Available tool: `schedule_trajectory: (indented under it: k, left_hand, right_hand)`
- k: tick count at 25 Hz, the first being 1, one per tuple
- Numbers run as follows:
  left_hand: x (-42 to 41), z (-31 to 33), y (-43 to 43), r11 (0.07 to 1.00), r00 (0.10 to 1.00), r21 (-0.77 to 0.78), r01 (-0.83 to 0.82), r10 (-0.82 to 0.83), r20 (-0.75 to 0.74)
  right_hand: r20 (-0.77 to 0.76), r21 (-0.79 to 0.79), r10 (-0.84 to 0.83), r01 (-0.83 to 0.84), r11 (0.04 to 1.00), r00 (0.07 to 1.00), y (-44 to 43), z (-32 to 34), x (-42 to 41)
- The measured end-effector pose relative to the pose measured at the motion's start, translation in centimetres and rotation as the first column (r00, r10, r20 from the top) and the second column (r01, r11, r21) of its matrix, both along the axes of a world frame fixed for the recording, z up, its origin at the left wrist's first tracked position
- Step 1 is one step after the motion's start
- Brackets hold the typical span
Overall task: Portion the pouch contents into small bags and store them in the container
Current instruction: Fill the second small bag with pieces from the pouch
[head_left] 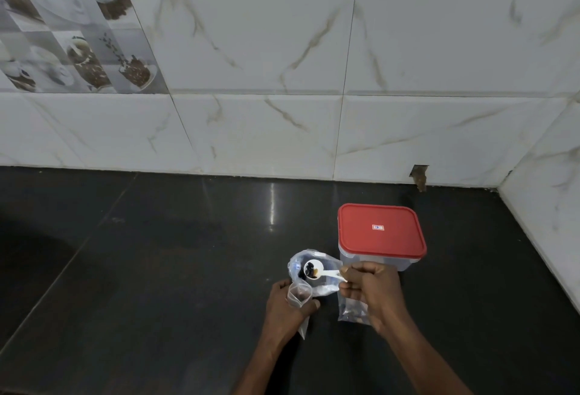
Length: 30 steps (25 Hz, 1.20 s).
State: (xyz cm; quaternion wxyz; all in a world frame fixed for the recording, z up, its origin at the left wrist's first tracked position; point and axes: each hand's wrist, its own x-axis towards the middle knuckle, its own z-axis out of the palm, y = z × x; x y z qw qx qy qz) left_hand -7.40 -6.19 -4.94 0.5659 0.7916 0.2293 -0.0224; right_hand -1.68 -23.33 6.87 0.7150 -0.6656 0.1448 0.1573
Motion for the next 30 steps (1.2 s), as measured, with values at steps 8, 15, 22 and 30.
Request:
schedule_trajectory:
  k: [8, 15, 22, 30]
  left_hand:
    - [0.3, 1.3, -0.7, 0.992, 0.996, -0.122, 0.043, -0.034, 0.079]
    - [-0.1, 1.4, -0.1, 0.96, 0.983, -0.263, 0.096, -0.049, 0.179]
    - [-0.5, 1.4, -0.3, 0.937, 0.973, -0.35, 0.014, 0.068, 0.22]
    - [-0.5, 1.8, -0.7, 0.925, 0.972, -0.38, 0.022, 0.068, 0.223]
  right_hand:
    - [0.448, -0.62, 0.51, -0.155, 0.769, 0.734, 1.1, -1.7, -3.5]
    - [0.585, -0.798, 0.759, 0.035, 0.602, 0.286, -0.4, -4.8, -4.8]
    - [0.593, -0.796, 0.801, 0.215, 0.566, 0.083, -1.8, -6.2, -5.1]
    - [0.581, -0.796, 0.814, 0.221, 0.563, 0.017, -2.1, -7.3, -5.0]
